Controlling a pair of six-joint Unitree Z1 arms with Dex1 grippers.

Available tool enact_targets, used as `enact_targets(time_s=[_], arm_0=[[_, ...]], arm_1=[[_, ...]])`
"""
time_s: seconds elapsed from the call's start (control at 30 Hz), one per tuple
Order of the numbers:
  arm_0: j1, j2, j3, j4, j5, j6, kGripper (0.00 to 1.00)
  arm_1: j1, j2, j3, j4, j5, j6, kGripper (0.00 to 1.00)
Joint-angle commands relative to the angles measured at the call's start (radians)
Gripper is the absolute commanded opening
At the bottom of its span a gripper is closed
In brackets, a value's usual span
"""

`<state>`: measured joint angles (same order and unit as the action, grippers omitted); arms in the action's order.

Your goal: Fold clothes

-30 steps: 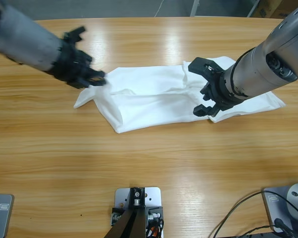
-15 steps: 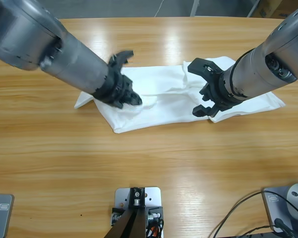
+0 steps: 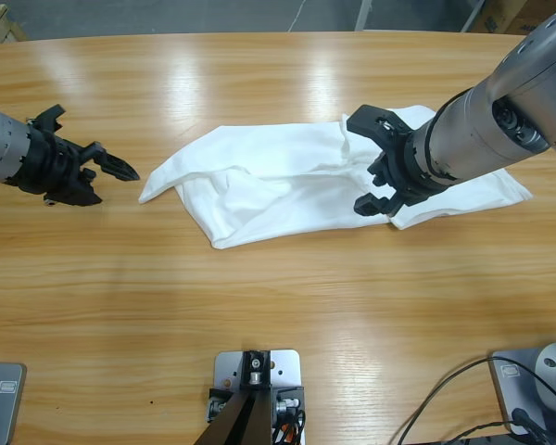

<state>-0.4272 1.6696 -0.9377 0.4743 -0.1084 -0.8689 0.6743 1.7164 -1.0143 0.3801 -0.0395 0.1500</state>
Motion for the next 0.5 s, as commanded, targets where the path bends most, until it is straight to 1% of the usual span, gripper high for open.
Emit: enact_targets(time_s=[0.03, 0.2, 0.27, 0.37, 0.4, 0.43, 0.47, 0.5], arm_0=[[0.087, 0.163, 0.039, -0.17, -0.099, -0.09, 0.747], [0.089, 0.2, 0.062, -0.187, -0.128, -0.088, 0.741], [0.09, 0.198, 0.083, -0.187, -0.131, -0.087, 0.678], [0.087, 0.201, 0.109, -0.208, -0.134, -0.086, 0.64], [0.087, 0.204, 0.123, -0.244, -0.139, -0.076, 0.533], [0.087, 0.21, 0.129, -0.275, -0.149, -0.057, 0.399], [0.086, 0.215, 0.128, -0.291, -0.158, -0.037, 0.295], [0.085, 0.22, 0.124, -0.292, -0.16, -0.026, 0.255]], arm_1=[[0.013, 0.042, 0.03, -0.005, 0.02, 0.014, 0.803], [0.013, 0.044, 0.034, -0.005, 0.02, 0.014, 0.803], [0.013, 0.048, 0.034, -0.006, 0.02, 0.014, 0.803], [0.013, 0.054, 0.034, -0.007, 0.02, 0.014, 0.803], [0.013, 0.054, 0.034, -0.008, 0.02, 0.014, 0.803], [0.013, 0.054, 0.034, -0.008, 0.02, 0.014, 0.803], [0.013, 0.053, 0.035, -0.008, 0.02, 0.014, 0.803], [0.013, 0.052, 0.036, -0.009, 0.02, 0.014, 0.803]])
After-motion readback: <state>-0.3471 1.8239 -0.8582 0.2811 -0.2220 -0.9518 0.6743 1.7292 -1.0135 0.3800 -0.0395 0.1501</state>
